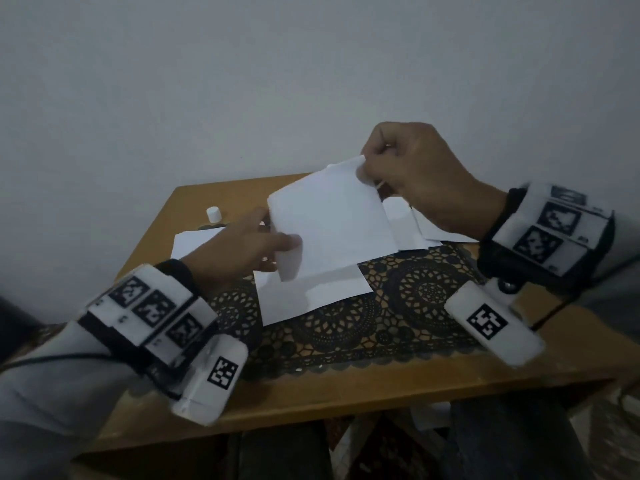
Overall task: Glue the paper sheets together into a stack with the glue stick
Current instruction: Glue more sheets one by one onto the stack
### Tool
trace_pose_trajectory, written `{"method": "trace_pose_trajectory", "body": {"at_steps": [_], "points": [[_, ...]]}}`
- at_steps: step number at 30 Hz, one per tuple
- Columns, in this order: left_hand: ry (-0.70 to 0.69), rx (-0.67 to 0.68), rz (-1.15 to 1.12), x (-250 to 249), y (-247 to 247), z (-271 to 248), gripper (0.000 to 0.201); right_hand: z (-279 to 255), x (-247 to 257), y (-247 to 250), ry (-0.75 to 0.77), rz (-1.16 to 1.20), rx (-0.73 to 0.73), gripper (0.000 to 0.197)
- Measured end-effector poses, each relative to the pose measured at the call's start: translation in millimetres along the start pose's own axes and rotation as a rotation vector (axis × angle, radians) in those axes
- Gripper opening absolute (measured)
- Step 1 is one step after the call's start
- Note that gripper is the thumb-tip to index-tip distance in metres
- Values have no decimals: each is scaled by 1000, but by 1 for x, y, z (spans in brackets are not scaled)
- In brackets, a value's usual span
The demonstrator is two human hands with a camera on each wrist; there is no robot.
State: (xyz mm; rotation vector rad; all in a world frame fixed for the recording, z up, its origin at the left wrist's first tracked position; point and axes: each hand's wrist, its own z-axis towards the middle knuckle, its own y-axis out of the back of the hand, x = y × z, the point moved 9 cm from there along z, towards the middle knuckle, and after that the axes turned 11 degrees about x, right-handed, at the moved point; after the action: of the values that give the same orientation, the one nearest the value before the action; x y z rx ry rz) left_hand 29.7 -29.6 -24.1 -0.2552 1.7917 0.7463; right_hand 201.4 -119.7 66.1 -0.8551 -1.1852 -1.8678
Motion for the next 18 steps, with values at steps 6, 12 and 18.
{"method": "trace_pose_trajectory", "body": {"at_steps": [6, 12, 18], "points": [[0, -173, -229, 10, 26, -11, 16, -3, -64, -21, -394, 282, 166, 7], [49, -242, -178, 31, 37, -12, 36, -15, -94, -38, -541, 367, 258, 20], [51, -279, -193, 38, 35, -12, 17, -21, -110, -57, -625, 321, 406, 35]]}}
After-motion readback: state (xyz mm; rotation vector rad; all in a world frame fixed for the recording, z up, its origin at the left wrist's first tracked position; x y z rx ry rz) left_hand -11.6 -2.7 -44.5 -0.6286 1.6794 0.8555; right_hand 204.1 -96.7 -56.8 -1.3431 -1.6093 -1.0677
